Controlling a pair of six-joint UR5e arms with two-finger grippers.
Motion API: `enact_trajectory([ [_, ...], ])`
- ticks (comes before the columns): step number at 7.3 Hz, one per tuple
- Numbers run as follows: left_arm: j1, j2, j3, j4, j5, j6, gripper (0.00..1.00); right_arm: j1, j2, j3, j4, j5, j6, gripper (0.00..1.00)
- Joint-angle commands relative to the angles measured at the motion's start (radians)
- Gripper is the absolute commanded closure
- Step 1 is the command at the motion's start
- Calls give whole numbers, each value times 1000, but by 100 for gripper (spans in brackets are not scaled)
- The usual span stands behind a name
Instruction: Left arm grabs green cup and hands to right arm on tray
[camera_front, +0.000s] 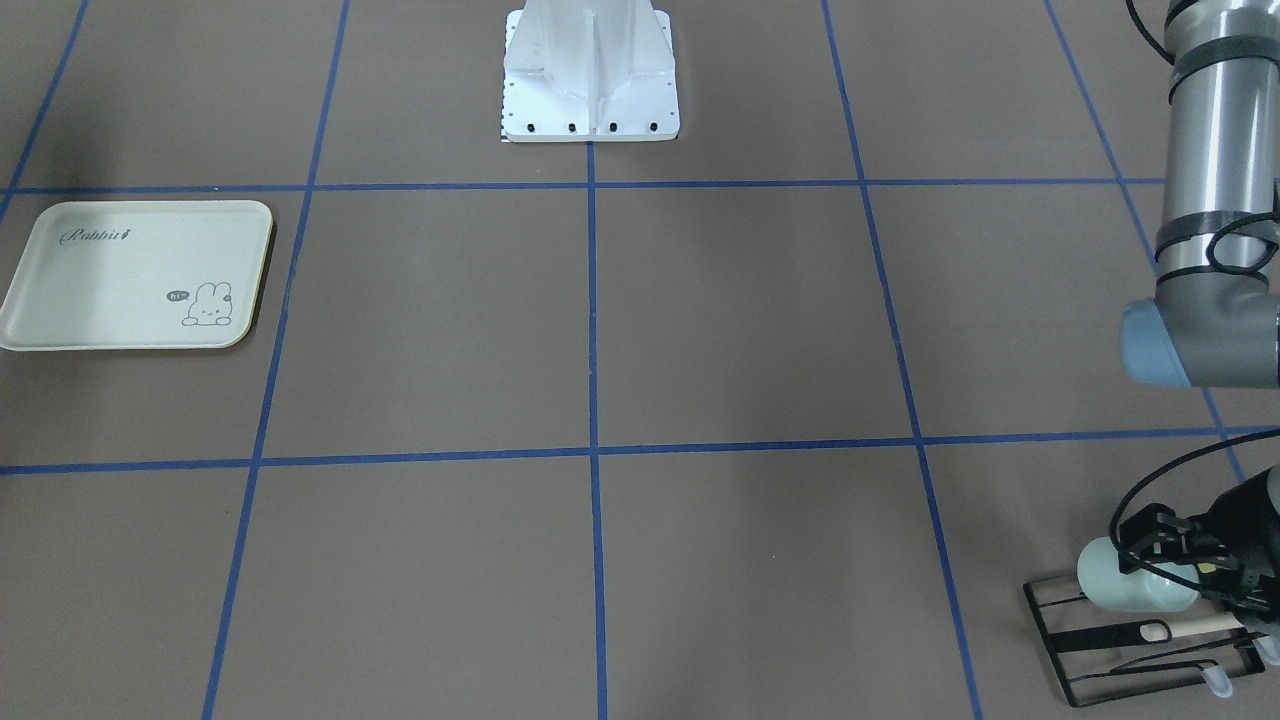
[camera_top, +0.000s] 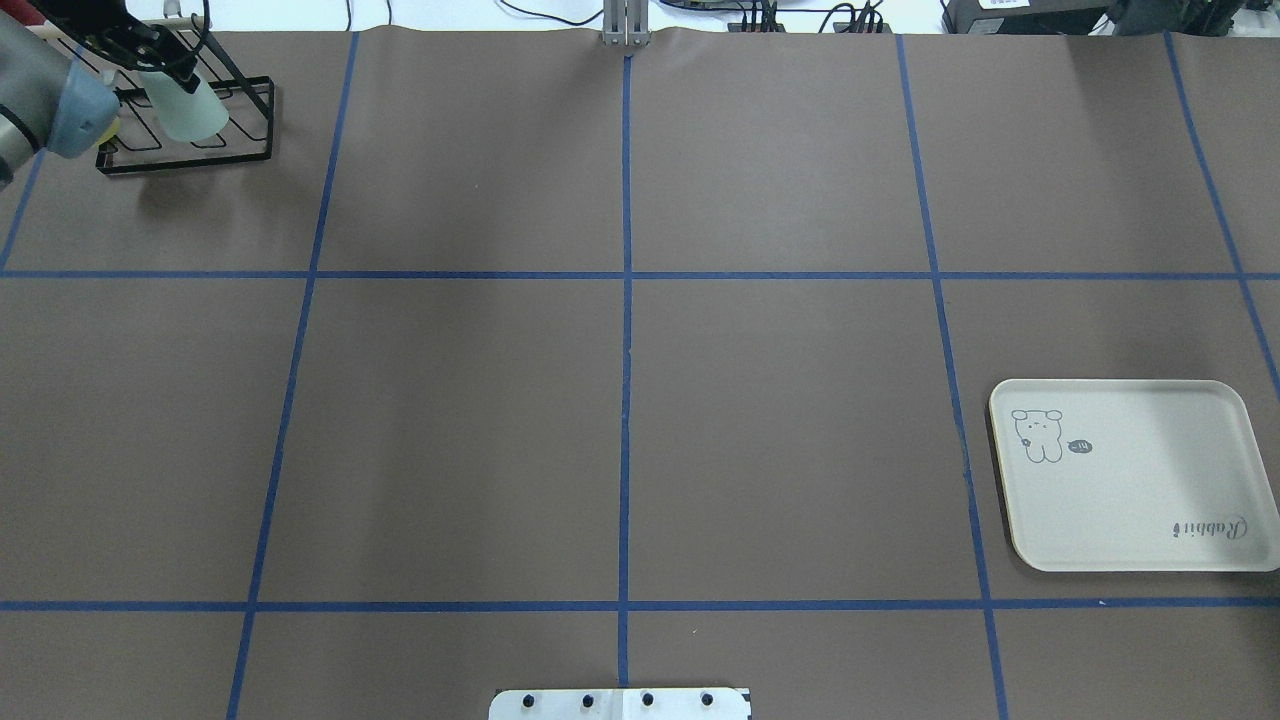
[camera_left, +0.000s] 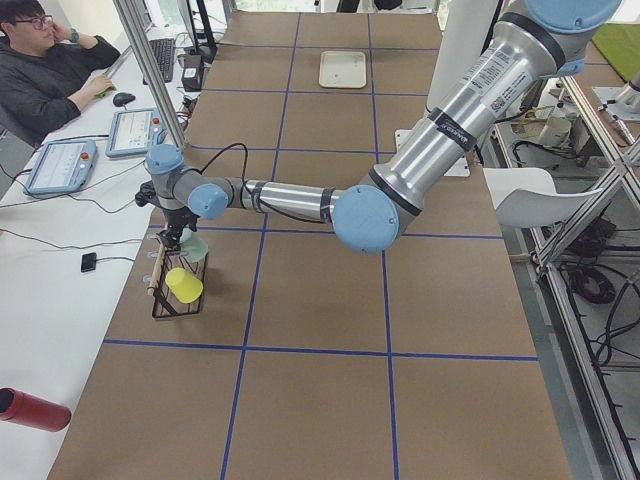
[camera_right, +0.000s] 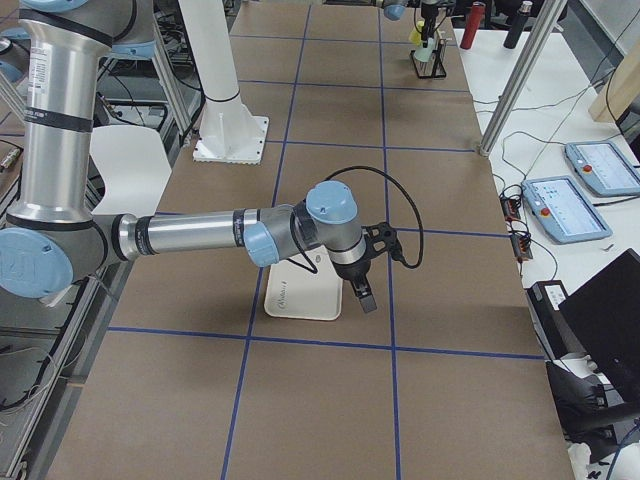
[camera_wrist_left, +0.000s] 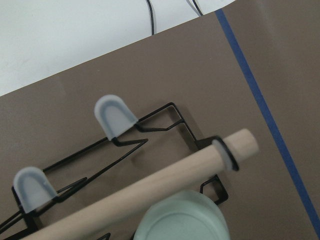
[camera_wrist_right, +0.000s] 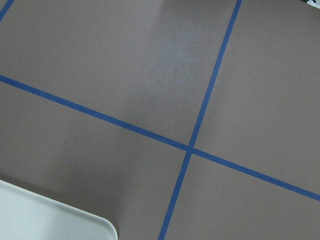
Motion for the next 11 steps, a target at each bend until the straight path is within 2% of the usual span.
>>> enact_trajectory([
  [1,4,0,-1,0,-1,0,22,0,0,0,0,0,0,0],
  [4,4,2,-1,-2,-1,0,22,0,0,-2,0,0,-2,0],
  [6,4,2,-2,-2,-1,-2,40,0,-1,-2,0,0,-2,0],
  [8,4,3,-8,-2,-1,-3,67,0,0,0,0,0,-2,0],
  [9,4,3,-10,-2,-1,-3,77,0,0,0,0,0,-2,0],
  [11,-4,5,-21,-2,-4,-3,82,0,0,0,-2,0,-2,0],
])
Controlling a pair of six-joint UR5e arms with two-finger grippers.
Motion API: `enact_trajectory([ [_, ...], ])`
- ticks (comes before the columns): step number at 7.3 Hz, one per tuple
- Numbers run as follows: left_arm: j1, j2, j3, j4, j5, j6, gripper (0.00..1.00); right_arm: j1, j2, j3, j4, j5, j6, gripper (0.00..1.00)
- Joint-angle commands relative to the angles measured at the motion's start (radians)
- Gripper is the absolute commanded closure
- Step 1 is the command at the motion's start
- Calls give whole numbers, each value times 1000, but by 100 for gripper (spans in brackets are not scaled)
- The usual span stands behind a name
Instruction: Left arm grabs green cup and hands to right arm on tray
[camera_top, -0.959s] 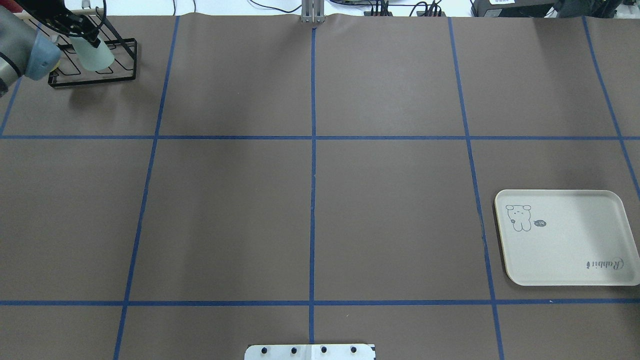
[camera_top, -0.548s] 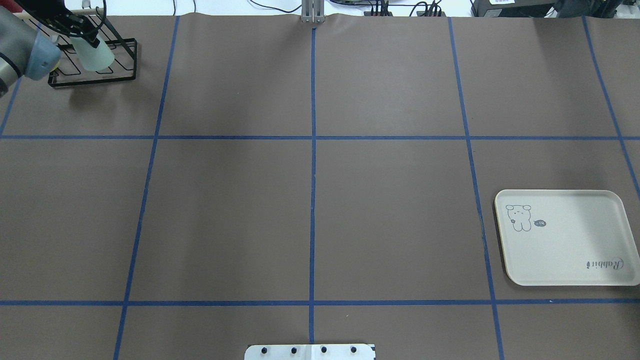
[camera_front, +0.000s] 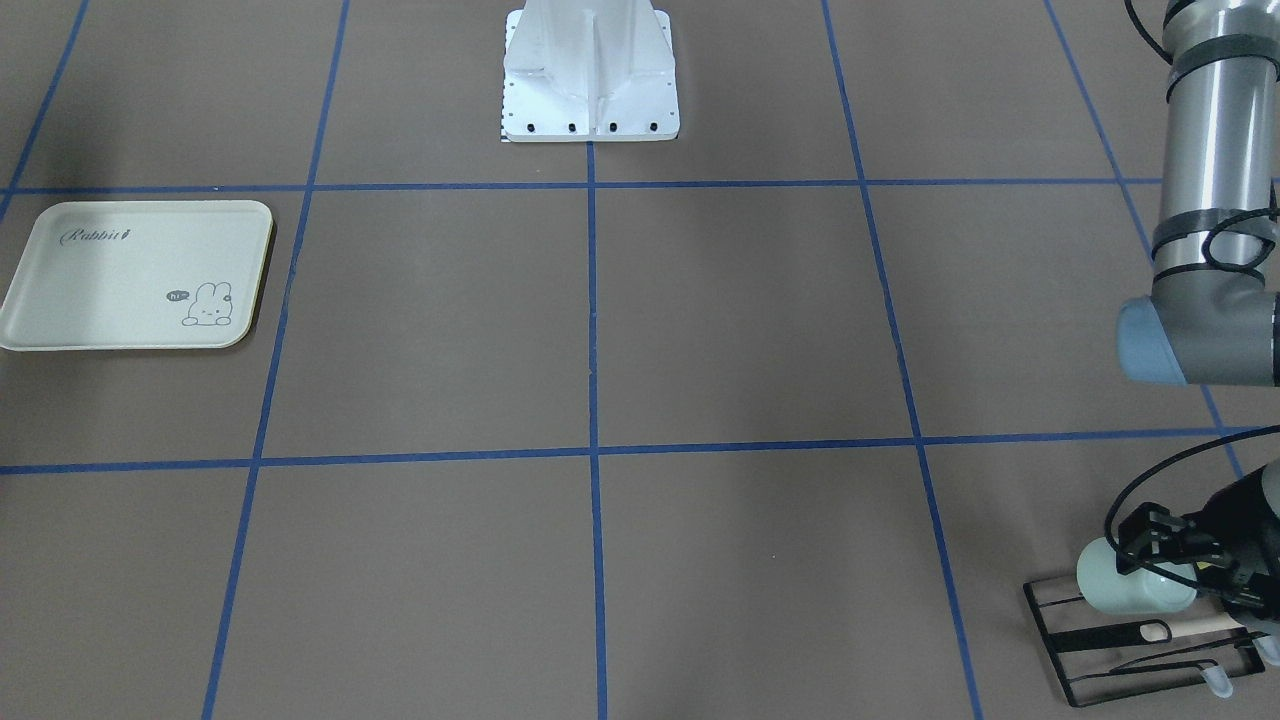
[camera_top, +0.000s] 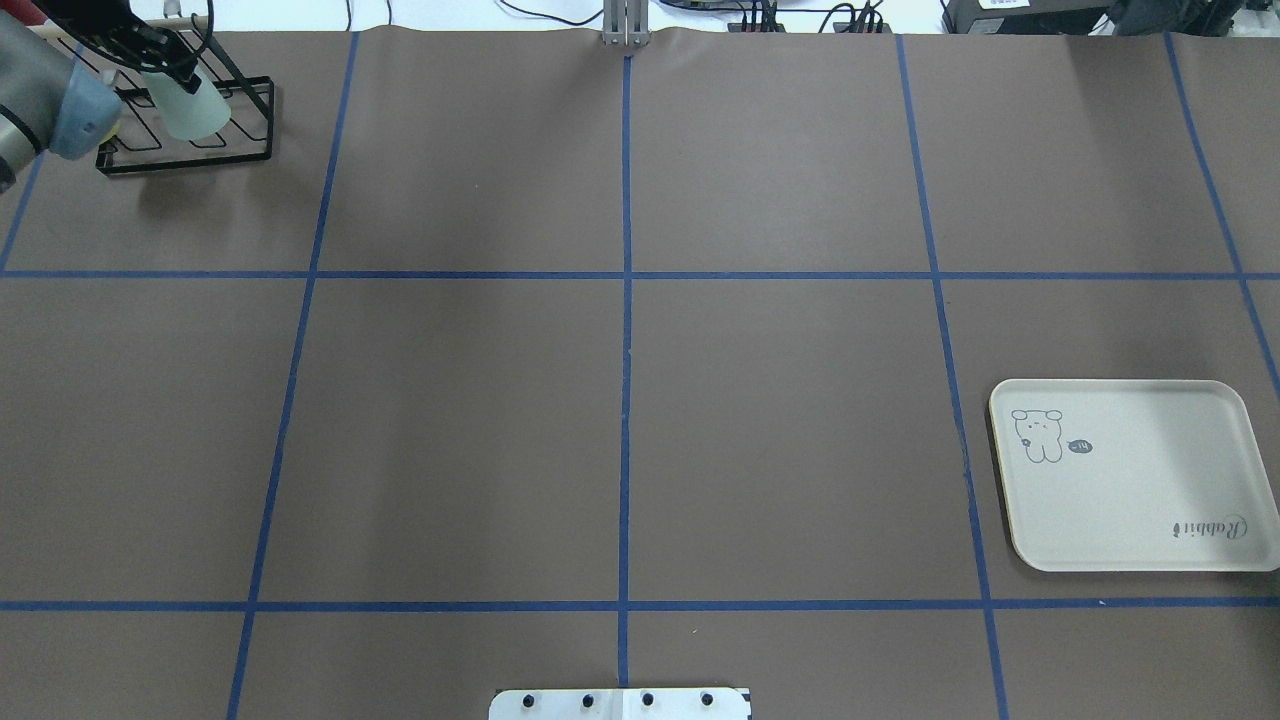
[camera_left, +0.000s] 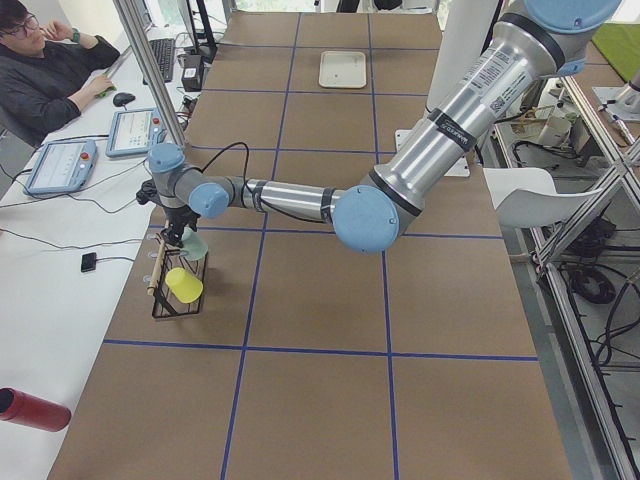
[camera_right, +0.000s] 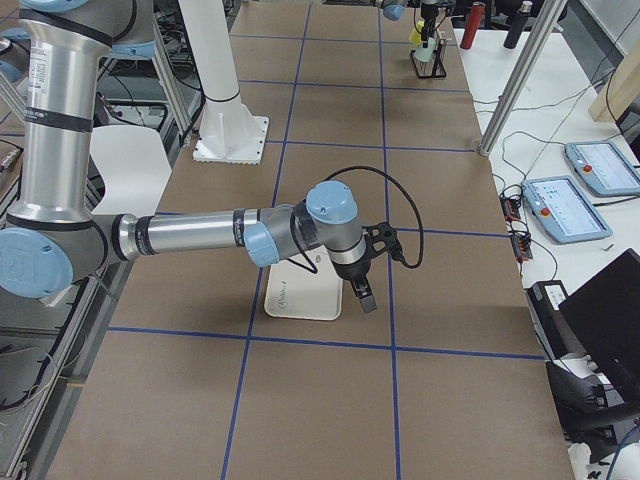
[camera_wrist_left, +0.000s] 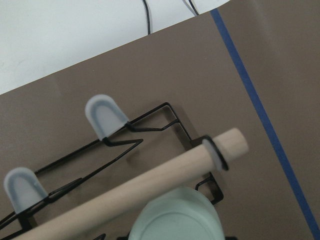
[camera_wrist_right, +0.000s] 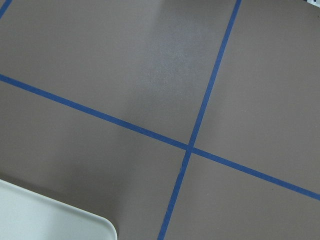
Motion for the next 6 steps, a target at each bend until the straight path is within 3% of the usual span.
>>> enact_trajectory([
  [1,-13,1,-21,0,-6,0,82,0,0,0,1,0,0,0],
  [6,-97,51,-122,9,-159,3,84,0,0,0,1,0,0,0],
])
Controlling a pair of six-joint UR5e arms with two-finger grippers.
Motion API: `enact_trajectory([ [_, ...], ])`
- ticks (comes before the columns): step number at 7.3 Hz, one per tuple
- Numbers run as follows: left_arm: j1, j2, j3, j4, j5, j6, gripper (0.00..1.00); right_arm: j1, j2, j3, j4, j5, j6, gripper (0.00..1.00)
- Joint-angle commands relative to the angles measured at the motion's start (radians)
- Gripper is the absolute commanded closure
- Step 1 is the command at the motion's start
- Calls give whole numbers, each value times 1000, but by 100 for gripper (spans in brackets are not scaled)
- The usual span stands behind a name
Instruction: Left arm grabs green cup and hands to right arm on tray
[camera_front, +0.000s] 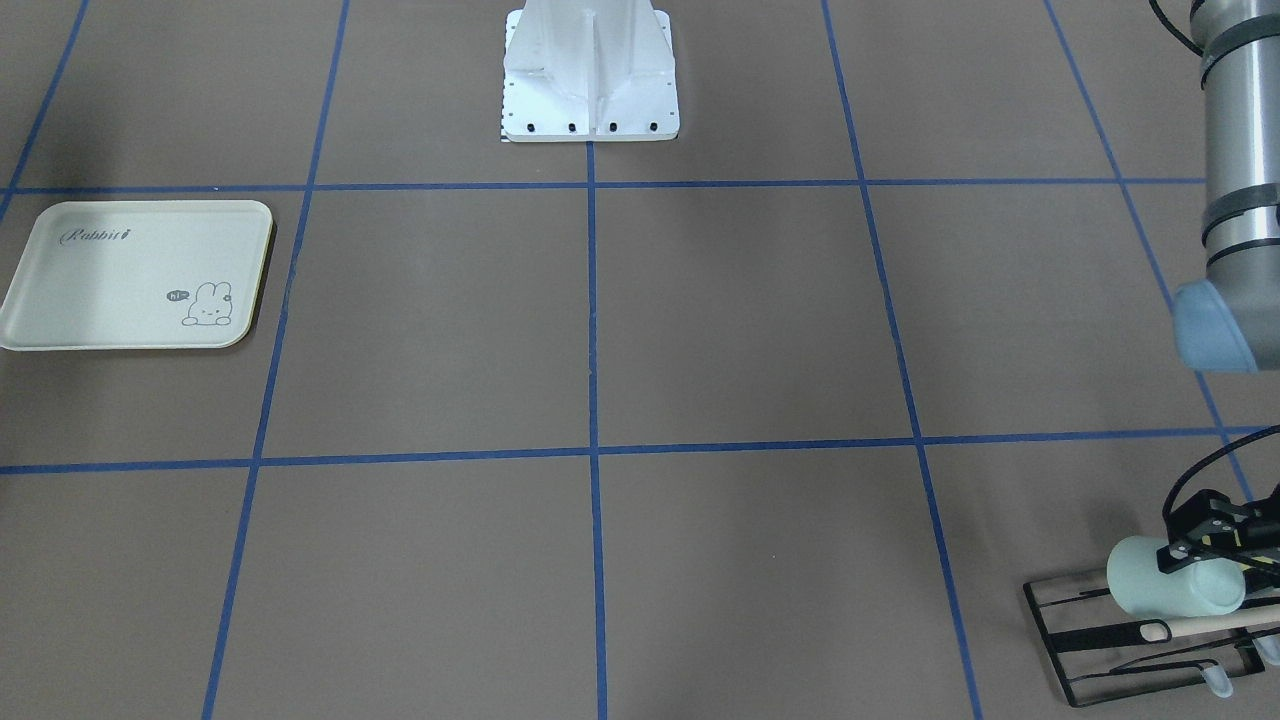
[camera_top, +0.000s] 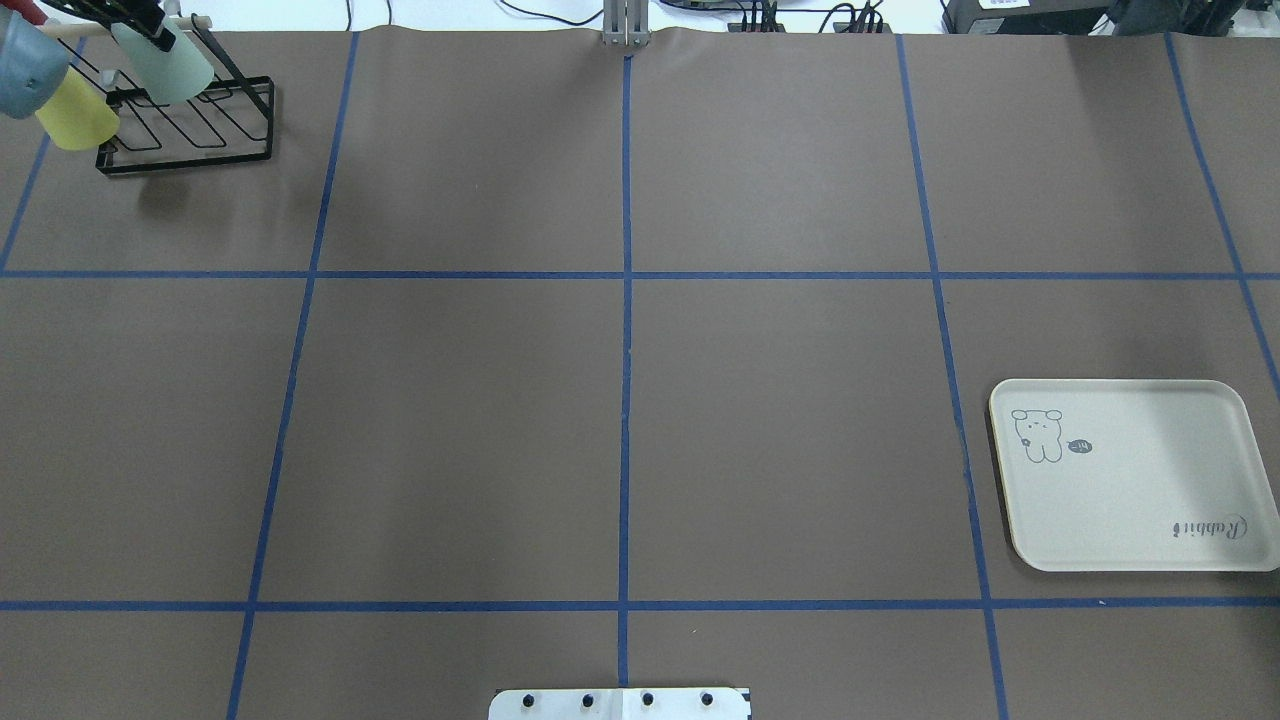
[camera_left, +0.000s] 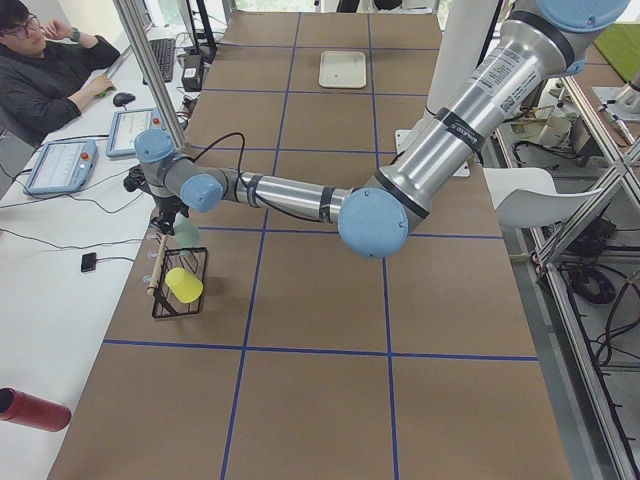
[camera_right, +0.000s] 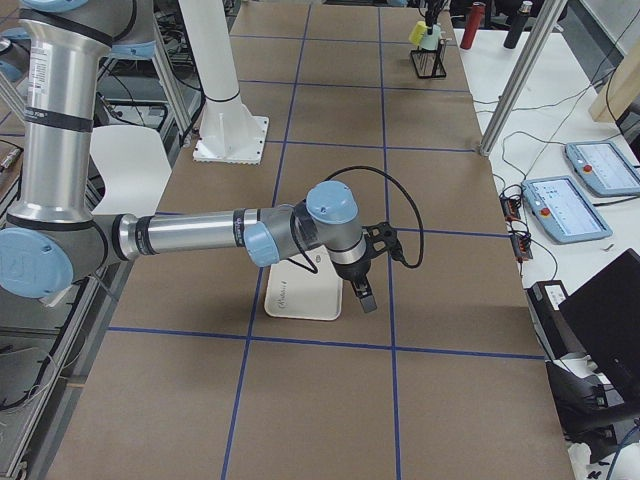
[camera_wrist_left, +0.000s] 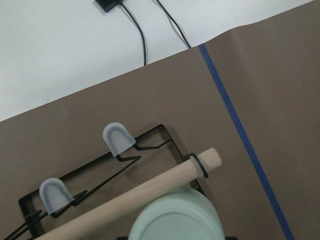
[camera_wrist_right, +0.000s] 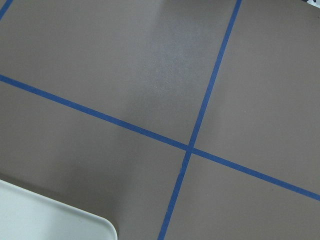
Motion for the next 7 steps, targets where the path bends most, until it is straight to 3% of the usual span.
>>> enact_trajectory([
  [1,-39,52,-74,5,-89,1,84,0,0,0,0,0,0,0],
  [4,-125,88,-147,7,-249,-7,88,0,0,2,0,2,-1,0],
  [7,-115,100,-280,-7,-252,-276,88,0,6,17,0,102,15,0],
])
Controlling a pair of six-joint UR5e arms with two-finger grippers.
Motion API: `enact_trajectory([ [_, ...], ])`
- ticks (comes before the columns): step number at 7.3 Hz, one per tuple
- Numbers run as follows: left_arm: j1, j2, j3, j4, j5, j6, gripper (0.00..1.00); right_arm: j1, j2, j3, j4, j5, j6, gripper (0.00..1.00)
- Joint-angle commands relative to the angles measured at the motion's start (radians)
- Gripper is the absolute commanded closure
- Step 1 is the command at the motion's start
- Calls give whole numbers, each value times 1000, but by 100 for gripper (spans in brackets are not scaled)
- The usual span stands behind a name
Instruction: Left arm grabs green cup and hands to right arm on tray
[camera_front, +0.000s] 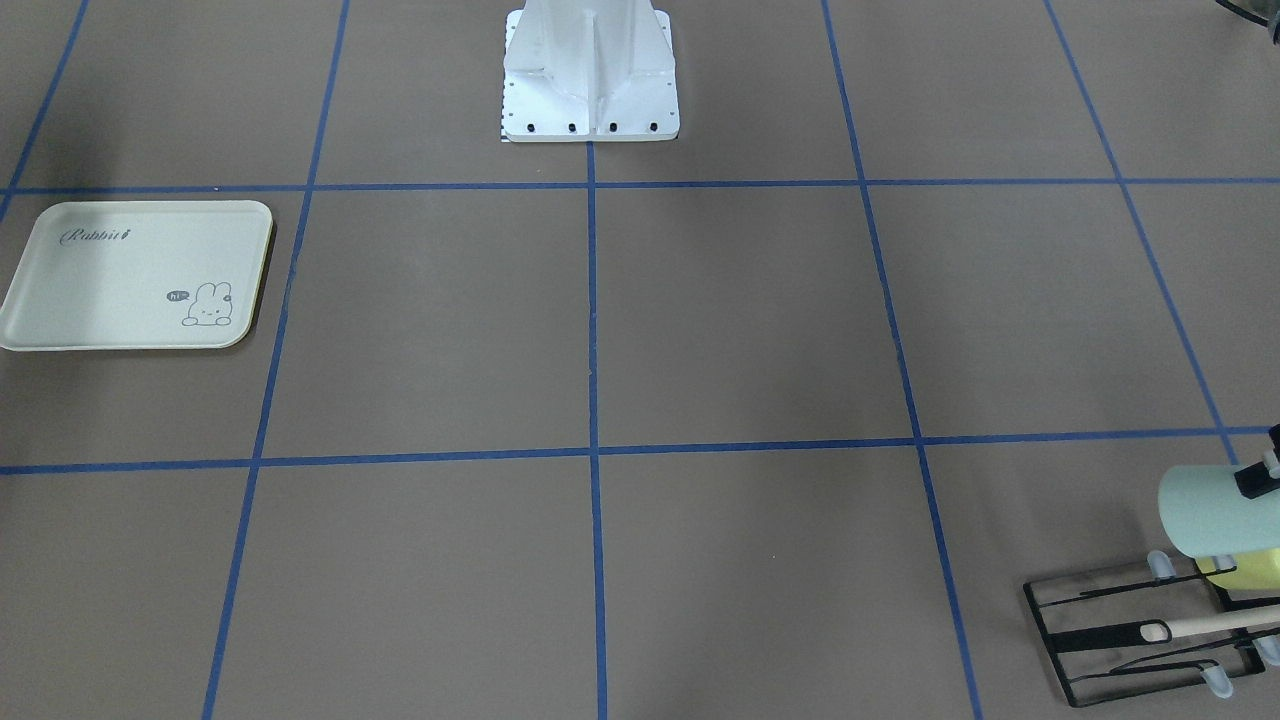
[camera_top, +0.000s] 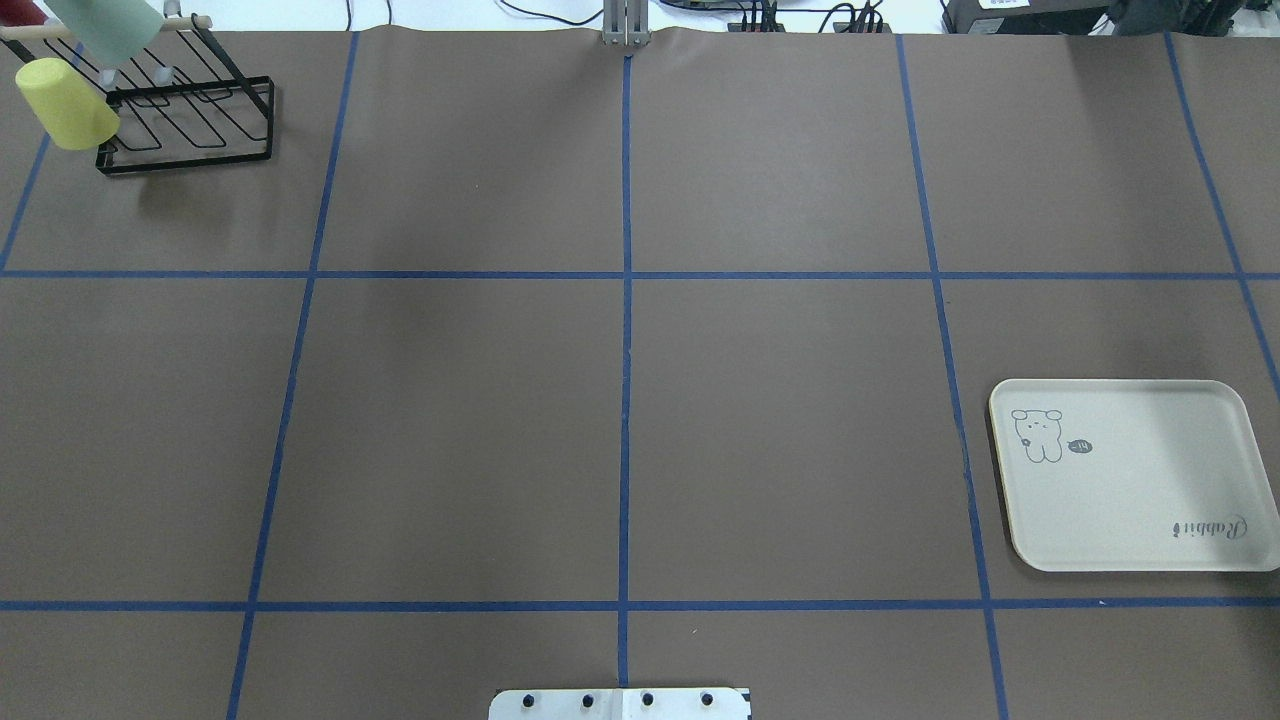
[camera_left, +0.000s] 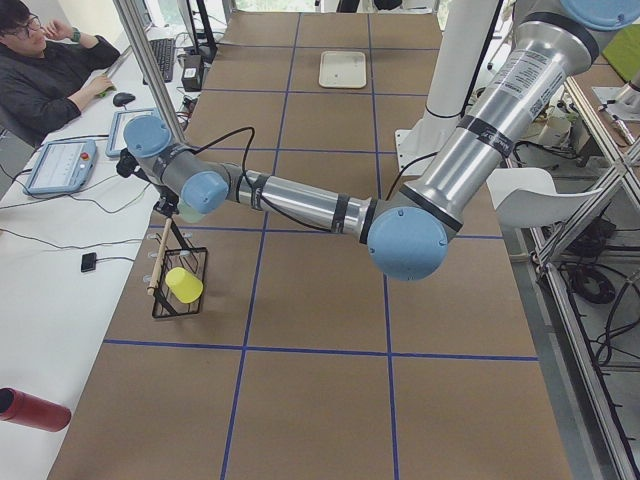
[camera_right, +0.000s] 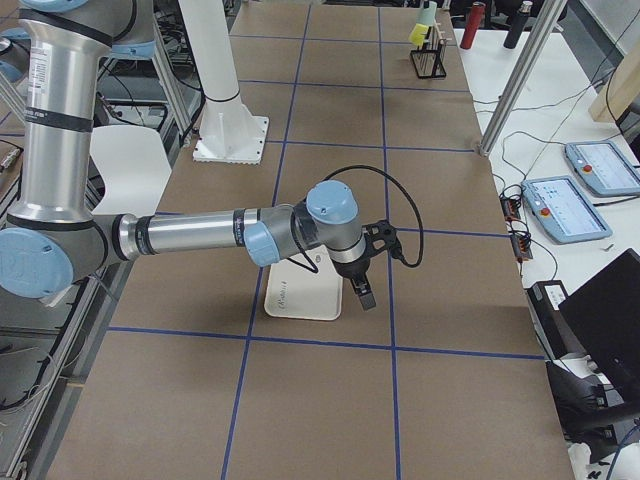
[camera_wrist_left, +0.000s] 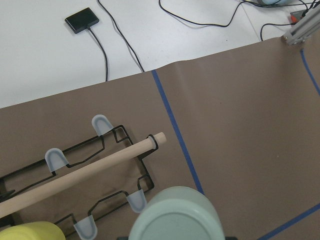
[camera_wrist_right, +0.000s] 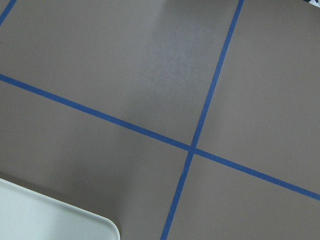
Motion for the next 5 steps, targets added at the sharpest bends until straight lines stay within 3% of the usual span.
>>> enact_trajectory([
  [1,9,8,-124,-2,-4,-227,88,0,11,13,1,91,82,0],
  [5,60,21,-371,-5,7,-615,87,0,45,152,3,128,421,1],
])
